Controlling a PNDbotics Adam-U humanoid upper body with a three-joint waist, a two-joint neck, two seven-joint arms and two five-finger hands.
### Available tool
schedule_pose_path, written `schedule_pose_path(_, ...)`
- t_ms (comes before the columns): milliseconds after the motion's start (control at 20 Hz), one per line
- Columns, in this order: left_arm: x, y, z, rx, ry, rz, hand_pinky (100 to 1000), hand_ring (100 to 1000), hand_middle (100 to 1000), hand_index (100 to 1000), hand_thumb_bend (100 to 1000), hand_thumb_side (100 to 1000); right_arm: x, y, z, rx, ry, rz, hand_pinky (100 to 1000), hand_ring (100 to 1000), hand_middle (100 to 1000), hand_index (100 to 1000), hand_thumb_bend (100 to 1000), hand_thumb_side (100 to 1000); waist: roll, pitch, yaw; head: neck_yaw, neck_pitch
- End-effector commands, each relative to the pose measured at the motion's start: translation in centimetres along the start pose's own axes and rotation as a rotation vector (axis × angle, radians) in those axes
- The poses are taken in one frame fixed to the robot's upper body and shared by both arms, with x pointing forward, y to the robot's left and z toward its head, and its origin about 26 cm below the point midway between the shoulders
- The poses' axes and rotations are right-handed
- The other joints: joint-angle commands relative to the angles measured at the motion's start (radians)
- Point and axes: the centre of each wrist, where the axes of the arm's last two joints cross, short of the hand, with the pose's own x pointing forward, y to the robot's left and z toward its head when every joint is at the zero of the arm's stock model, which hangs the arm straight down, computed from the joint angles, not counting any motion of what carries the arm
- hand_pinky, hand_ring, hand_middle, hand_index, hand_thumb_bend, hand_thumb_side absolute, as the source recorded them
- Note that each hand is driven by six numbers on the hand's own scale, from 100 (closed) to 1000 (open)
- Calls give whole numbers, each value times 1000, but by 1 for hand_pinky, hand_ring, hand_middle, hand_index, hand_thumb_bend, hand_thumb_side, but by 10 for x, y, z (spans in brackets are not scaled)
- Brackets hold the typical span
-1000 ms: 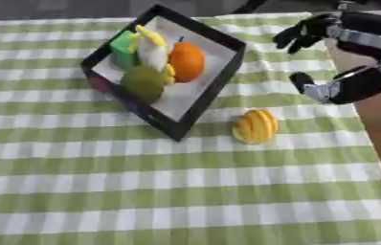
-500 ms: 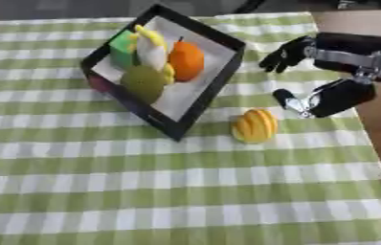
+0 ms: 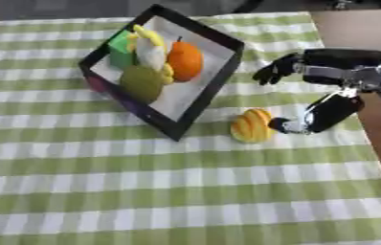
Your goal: Pick up objects on the table and place them in the box.
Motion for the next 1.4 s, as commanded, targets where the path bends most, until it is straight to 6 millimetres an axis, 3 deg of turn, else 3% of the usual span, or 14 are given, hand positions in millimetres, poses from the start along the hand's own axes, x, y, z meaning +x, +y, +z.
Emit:
schedule_pose_path(50, 8, 2, -3, 1, -29, 9, 733, 660, 671, 840, 635, 424, -2, -7, 3, 10, 2, 46, 916, 857, 829, 959, 282, 244, -4, 2, 2, -2, 2)
schedule_pose_path(200, 8, 2, -2, 1, -25, 14, 732, 660, 670, 840, 635, 425, -5, -5, 0, 27, 6, 69, 923, 865, 839, 970, 371, 147, -3, 3, 3, -2, -4)
schedule_pose_path(300, 8, 1, -2, 1, -25, 15, 732, 660, 669, 840, 635, 425, -9, -2, -4, 49, 14, 76, 924, 867, 841, 973, 399, 167, -2, 4, 5, -6, -10)
schedule_pose_path(600, 7, 2, -2, 7, -19, 18, 733, 659, 667, 830, 635, 427, -20, 6, -16, 58, 39, 55, 914, 855, 829, 962, 361, 170, 2, 10, 8, -9, -27)
schedule_pose_path(1100, 7, 1, -1, 9, -12, 33, 739, 659, 665, 828, 633, 431, -35, 23, -32, 87, 73, 18, 904, 844, 818, 927, 321, 146, 11, 25, 13, -10, -19)
schedule_pose_path(1400, 8, 1, 0, 12, -12, 39, 739, 659, 670, 827, 637, 429, -38, 30, -38, 124, 69, 7, 902, 841, 795, 914, 300, 159, 16, 30, 12, -12, 10)
